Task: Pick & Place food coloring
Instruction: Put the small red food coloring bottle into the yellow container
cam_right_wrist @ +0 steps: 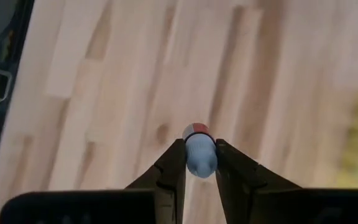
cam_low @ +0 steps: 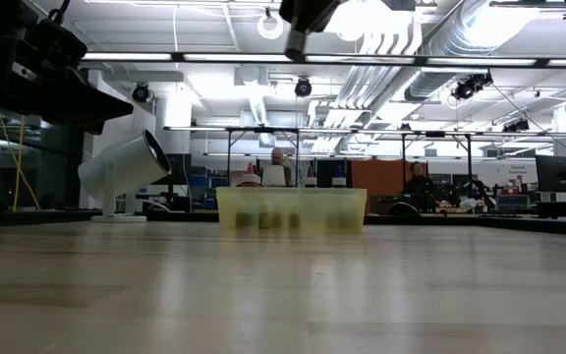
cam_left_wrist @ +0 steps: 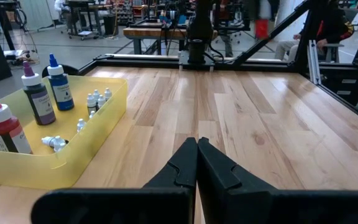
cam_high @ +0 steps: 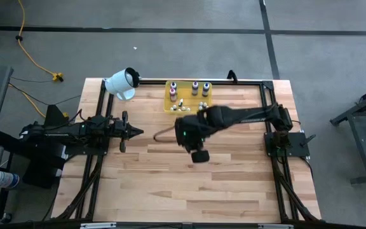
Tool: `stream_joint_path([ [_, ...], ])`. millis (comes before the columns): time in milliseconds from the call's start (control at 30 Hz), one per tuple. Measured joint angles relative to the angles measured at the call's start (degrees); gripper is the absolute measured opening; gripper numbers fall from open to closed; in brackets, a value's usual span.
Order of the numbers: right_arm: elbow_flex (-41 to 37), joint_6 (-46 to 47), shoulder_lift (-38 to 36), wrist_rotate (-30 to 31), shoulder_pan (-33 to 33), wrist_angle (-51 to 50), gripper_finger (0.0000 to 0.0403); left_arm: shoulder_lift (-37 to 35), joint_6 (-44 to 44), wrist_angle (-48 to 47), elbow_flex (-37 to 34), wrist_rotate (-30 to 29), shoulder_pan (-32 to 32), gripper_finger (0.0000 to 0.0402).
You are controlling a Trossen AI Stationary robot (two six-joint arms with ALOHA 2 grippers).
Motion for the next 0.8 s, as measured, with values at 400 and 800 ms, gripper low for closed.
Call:
stream_joint_path([
  [400,4.9,-9.6,0.0,-1.1,-11.6,1.0,0.0063,0.0,0.0,0.0,0.0,0.0,0.0,0.0],
  [800,4.7,-16.3,0.0,-2.9,-24.7,1.3,0.007,0.0,0.0,0.0,0.0,0.0,0.0,0.0],
])
